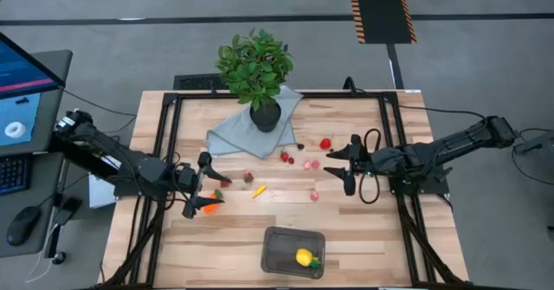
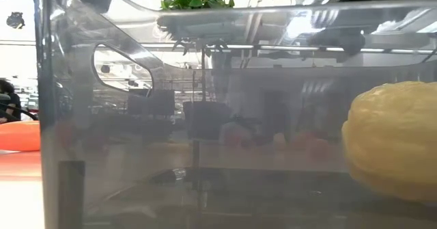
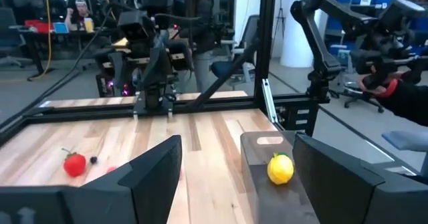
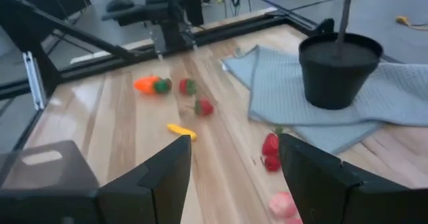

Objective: Pick and placing Produce into tupperware
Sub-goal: Put the pink peach into the black bin

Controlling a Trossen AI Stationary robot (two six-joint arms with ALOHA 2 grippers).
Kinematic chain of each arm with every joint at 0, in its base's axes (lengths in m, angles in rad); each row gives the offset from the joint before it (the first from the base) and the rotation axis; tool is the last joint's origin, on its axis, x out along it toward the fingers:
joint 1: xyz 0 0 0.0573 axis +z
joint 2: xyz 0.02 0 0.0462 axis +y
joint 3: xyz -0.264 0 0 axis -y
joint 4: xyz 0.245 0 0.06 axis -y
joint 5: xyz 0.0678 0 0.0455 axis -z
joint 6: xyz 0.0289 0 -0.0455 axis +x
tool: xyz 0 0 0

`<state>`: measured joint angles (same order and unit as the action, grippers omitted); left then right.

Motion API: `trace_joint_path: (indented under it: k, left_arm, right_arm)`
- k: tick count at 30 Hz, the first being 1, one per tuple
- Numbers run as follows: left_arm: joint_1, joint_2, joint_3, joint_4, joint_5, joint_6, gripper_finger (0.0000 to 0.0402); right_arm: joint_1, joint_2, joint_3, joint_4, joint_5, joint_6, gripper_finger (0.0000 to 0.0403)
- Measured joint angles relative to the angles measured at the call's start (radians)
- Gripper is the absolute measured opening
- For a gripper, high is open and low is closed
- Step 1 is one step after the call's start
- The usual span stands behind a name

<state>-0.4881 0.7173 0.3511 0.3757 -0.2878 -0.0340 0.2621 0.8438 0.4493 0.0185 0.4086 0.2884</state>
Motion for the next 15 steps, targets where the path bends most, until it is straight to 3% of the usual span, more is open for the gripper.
trace_joint_path:
  k: [8,15]
  left_arm:
    - [0.001,-0.154,-0.094,-0.013,-0.036,0.012,0.0272]
    - [0.001,-0.232,-0.139,-0.021,-0.025,0.000,0.0272]
  right_arm:
    - [-0.046,0.053,-0.002,-0.171,-0.098,0.088,0.0249]
    - [-0.061,0.160,-0.002,-0.170,-0.203,0.137,0.0249]
